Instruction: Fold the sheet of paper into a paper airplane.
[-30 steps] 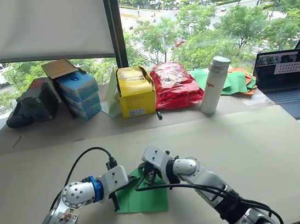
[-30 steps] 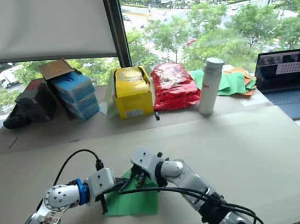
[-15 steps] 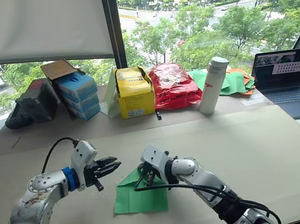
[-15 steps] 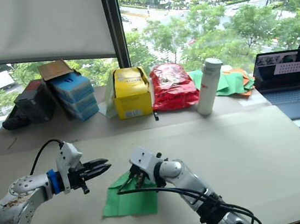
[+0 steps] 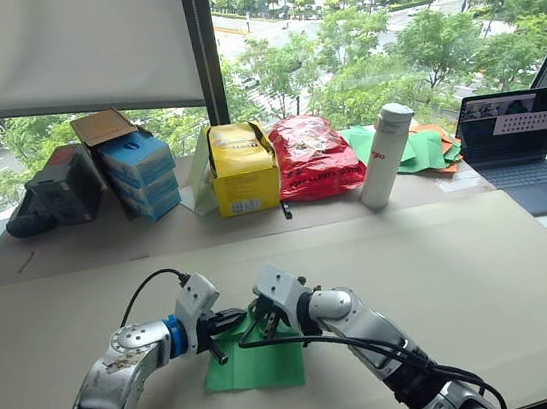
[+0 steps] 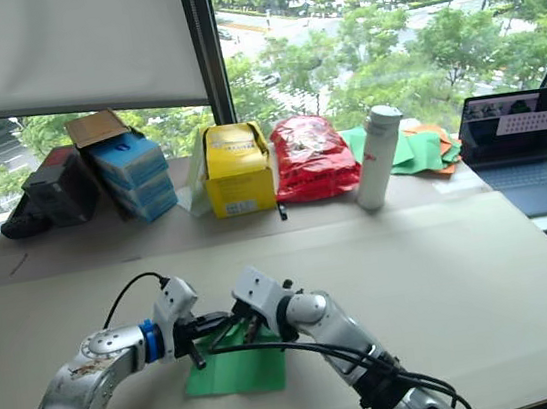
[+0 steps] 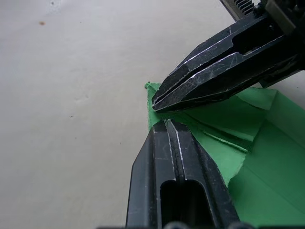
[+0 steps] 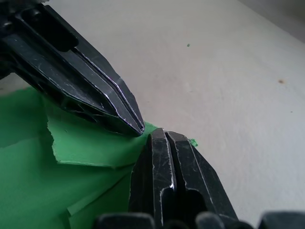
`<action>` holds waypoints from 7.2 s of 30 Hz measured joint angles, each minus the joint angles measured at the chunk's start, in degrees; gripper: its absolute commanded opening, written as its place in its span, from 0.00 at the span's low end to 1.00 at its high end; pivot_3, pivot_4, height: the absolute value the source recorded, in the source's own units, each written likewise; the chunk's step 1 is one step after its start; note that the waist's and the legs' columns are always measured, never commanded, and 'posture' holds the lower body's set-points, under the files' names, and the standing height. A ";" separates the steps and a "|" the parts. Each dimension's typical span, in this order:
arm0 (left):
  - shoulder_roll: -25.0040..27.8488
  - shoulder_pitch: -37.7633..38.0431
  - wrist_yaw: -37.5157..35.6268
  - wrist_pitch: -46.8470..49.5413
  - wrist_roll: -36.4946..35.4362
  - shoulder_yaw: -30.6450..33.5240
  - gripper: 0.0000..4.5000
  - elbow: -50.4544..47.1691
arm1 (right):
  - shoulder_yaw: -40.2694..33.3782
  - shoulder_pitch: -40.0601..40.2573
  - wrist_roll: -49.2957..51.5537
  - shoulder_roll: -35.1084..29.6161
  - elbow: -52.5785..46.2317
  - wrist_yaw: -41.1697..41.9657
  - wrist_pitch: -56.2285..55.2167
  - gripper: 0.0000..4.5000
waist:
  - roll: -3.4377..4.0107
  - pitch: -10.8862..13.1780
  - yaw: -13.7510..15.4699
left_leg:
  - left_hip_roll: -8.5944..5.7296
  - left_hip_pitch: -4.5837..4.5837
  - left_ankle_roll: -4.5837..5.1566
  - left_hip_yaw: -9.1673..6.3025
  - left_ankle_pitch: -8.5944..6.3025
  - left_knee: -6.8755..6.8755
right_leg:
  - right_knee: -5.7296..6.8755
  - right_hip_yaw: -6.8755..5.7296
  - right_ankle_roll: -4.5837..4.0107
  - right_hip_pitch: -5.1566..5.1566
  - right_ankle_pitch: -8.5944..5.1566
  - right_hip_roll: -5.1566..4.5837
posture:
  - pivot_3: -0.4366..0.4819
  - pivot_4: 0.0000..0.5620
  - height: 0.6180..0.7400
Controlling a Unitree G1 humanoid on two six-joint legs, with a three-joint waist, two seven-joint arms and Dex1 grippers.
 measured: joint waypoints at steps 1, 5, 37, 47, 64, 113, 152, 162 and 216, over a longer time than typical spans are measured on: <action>-0.03 -0.43 0.21 -0.62 1.00 -0.86 0.00 0.04 | -0.09 -0.07 -0.05 -0.16 0.00 0.01 0.01 0.00 | -0.01 -0.01 0.06 | 0.00 0.01 0.00 0.00 0.00 0.00 | 0.04 0.00 0.00 0.01 0.00 -0.01 | 0.48 0.27 1.00; -0.42 -0.72 1.21 -1.09 2.23 -2.01 0.00 -0.02 | -0.12 -0.19 -0.11 -0.70 -0.06 0.13 0.04 0.00 | -0.02 -0.02 0.26 | 0.00 0.07 0.01 -0.02 0.00 0.03 | 0.04 0.00 0.00 0.05 0.00 -0.06 | 0.48 0.27 1.00; 6.68 19.19 4.04 0.40 -0.89 9.39 0.00 -12.67 | 1.69 -0.50 -0.10 -0.61 0.10 2.42 0.12 0.00 | -0.01 -0.16 -1.56 | 0.12 0.87 -0.18 0.04 -0.21 -0.83 | 0.12 0.35 -0.46 0.01 -0.28 -0.69 | 0.48 0.27 1.00; 9.32 21.05 3.91 1.61 -2.23 11.55 0.00 -14.18 | 1.71 -0.99 -0.09 -0.52 0.76 2.77 -0.02 0.00 | 0.02 -0.16 -1.48 | 0.14 0.90 -0.19 0.01 -0.27 -0.85 | 0.15 0.27 -0.55 0.01 -0.34 -0.66 | 0.48 0.27 1.00; 8.06 7.98 -3.00 1.72 -4.42 2.96 0.00 -8.09 | -4.82 -0.66 4.77 -3.22 -9.51 4.68 8.55 0.00 | -0.27 0.03 -0.85 | 0.08 -0.20 -0.39 -0.11 0.15 -0.77 | 0.22 -0.09 -0.55 -0.50 -0.33 -0.15 | 0.48 0.27 1.00; 7.27 3.79 -5.36 -1.88 -0.34 -2.76 0.00 -4.88 | -3.73 19.44 18.71 -30.42 -36.34 21.35 4.83 0.00 | -0.34 -0.04 1.84 | 0.86 0.70 0.03 -0.17 -0.34 -0.64 | -0.62 -0.17 -0.71 0.71 -0.33 0.00 | 0.48 0.27 1.00; 8.17 -1.38 -10.05 -1.82 0.43 -5.62 0.00 -0.65 | 3.56 31.18 2.20 -20.48 -40.49 -5.68 7.95 0.00 | -0.37 -0.02 2.17 | 0.86 0.76 -0.07 -0.13 -0.26 -0.55 | -0.53 -0.24 -0.68 0.78 -0.38 0.30 | 0.48 0.27 1.00; 8.17 -1.73 -10.63 -2.13 0.42 -5.63 0.00 0.07 | -2.27 35.50 2.37 -16.62 -39.93 -11.28 6.64 0.00 | -0.37 -0.02 2.13 | 0.87 0.76 -0.08 -0.13 -0.26 -0.55 | -0.52 -0.23 -0.67 0.77 -0.39 0.35 | 0.48 0.27 1.00; 5.58 -4.66 -12.67 -4.68 3.77 -4.26 0.00 4.53 | -3.88 20.76 11.26 -2.44 -16.76 -4.09 -7.33 0.00 | -0.36 -0.01 0.76 | 0.86 0.23 -0.56 0.06 0.03 -0.38 | 0.14 -0.06 -0.76 -0.04 -0.42 0.68 | 0.48 0.27 1.00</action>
